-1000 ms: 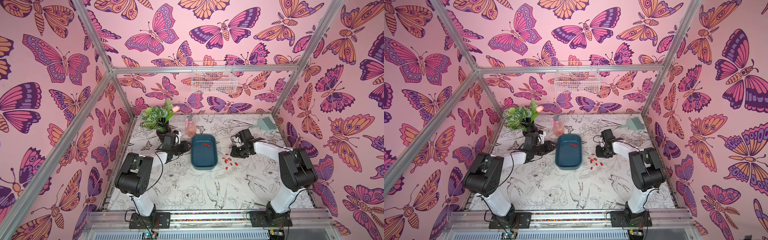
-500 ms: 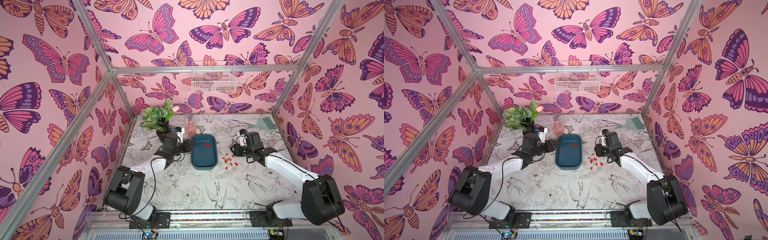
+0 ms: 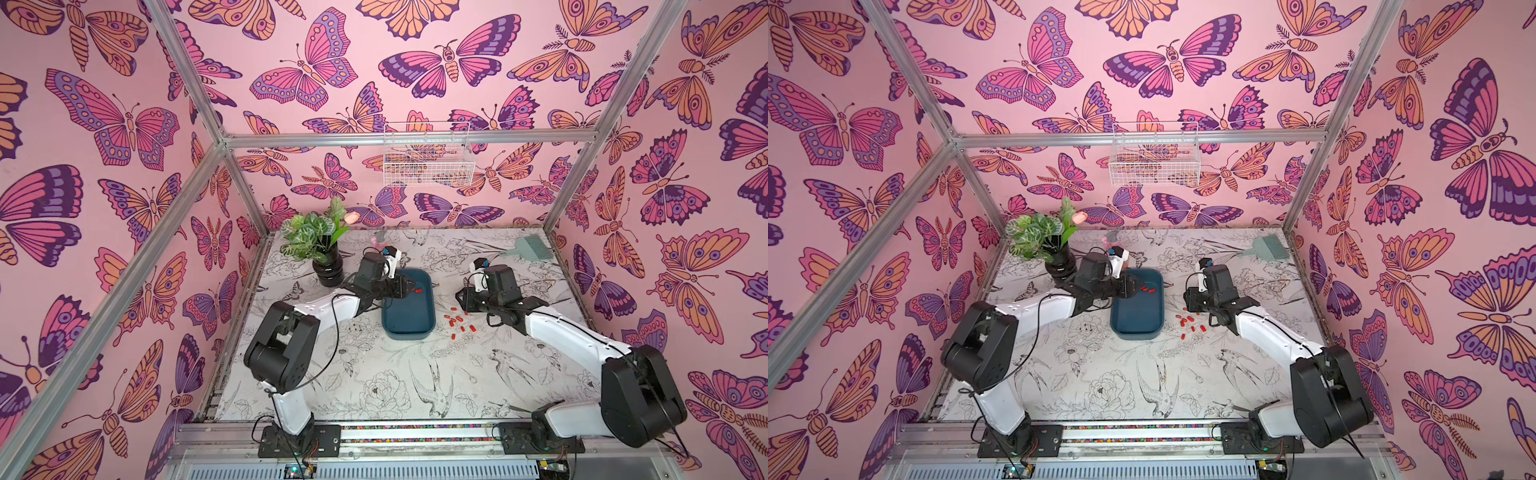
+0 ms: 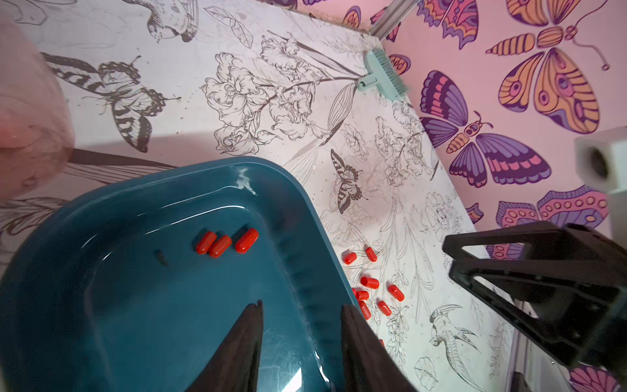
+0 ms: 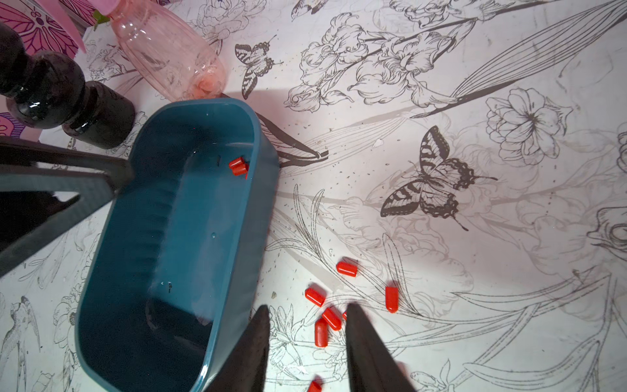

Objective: Take the screw protection sleeves out of the storage box
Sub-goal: Pick up the screw protection sleeve from the storage box.

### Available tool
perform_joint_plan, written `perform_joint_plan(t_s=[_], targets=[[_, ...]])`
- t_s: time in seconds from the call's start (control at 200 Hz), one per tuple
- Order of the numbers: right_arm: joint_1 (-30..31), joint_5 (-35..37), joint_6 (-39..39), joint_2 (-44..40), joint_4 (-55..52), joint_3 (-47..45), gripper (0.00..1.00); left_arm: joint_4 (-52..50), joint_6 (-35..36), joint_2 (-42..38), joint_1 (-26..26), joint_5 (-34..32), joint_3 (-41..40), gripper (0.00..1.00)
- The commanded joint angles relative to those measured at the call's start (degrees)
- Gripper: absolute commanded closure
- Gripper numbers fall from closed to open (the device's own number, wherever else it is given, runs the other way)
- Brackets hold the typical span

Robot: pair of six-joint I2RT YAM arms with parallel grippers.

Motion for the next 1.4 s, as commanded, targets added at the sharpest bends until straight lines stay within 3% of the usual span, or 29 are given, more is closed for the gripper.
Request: perform_joint_plan(t_s=[0.0,0.471,1.397], targets=[[0.5,1.4,0.6,-0.6,0.6,-0.2,0.6,-7.6,3.0,1.9,-0.5,-2.0,2.6,0.6],[0.6,1.3,0.5,-0.5,0.5,-0.1,0.6,-10.8,3.6,9.1,-1.0,-8.4,7.9,0.63],[0.9,0.6,0.3,0.0,0.4,0.3,0.66,-15.0,3.7,16.0,-0.5,-11.9,15.2,0.7]])
